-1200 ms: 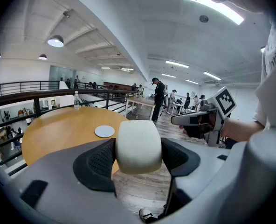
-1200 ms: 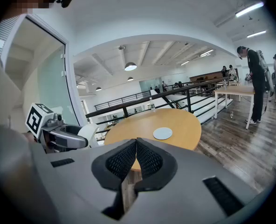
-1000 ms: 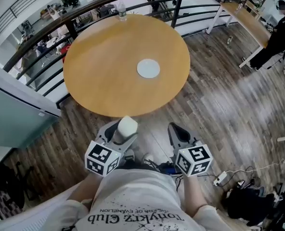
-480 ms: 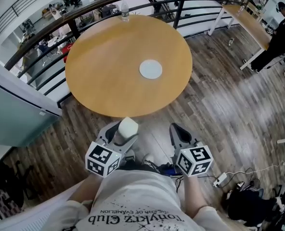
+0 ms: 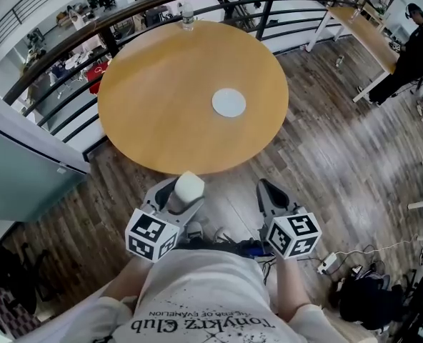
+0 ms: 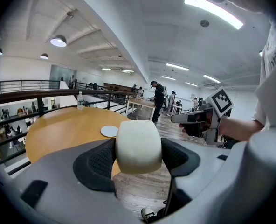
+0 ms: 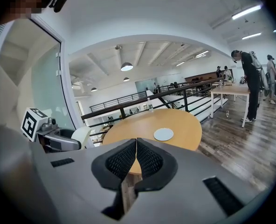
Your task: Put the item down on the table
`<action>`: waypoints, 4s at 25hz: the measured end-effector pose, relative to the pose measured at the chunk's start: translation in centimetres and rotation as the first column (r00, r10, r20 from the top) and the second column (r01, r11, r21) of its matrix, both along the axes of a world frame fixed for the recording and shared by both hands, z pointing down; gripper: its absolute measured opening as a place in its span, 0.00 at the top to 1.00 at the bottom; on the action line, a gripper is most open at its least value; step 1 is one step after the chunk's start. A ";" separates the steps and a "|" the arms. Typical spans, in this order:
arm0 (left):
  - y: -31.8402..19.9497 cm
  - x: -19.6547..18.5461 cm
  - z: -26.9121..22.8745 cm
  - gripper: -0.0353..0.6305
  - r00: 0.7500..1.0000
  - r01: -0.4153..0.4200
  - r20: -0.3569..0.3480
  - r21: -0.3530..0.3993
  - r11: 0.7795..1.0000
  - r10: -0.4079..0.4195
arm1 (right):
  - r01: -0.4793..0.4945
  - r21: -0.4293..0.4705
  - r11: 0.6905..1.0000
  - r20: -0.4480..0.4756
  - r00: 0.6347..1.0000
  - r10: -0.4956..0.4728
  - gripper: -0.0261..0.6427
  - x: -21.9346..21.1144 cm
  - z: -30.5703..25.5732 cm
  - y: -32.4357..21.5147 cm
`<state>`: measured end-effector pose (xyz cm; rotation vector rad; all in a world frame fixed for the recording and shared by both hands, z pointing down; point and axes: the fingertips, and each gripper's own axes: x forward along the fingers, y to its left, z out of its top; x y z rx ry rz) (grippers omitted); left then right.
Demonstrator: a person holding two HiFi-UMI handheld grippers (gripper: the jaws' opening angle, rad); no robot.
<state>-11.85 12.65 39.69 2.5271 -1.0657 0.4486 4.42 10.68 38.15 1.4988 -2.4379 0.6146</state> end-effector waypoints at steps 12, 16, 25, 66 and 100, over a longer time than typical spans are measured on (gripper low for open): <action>-2.2 -2.3 -0.1 0.48 0.999 -0.046 -0.021 0.015 0.999 0.047 | -0.048 0.008 0.999 -0.019 0.999 0.048 0.92 -2.5 0.3 -0.7; -3.4 -2.2 0.2 0.48 0.999 -0.047 -0.018 0.013 0.999 0.047 | -0.047 0.001 0.999 -0.010 0.999 0.047 0.92 -2.4 0.9 -1.9; -8.5 0.1 1.2 0.48 1.000 -0.029 -0.011 -0.011 1.000 0.029 | -0.030 -0.005 1.000 0.003 1.000 0.030 0.92 -0.4 1.5 -7.3; -28.7 10.0 0.2 0.48 0.998 0.031 0.053 -0.046 0.998 -0.029 | 0.068 -0.012 0.998 0.018 0.998 -0.068 0.92 9.2 0.5 -29.0; -41.9 10.8 12.1 0.48 0.980 -0.069 0.177 -0.155 0.986 0.097 | -0.019 -0.153 0.988 0.003 1.000 0.019 0.92 8.8 10.3 -39.0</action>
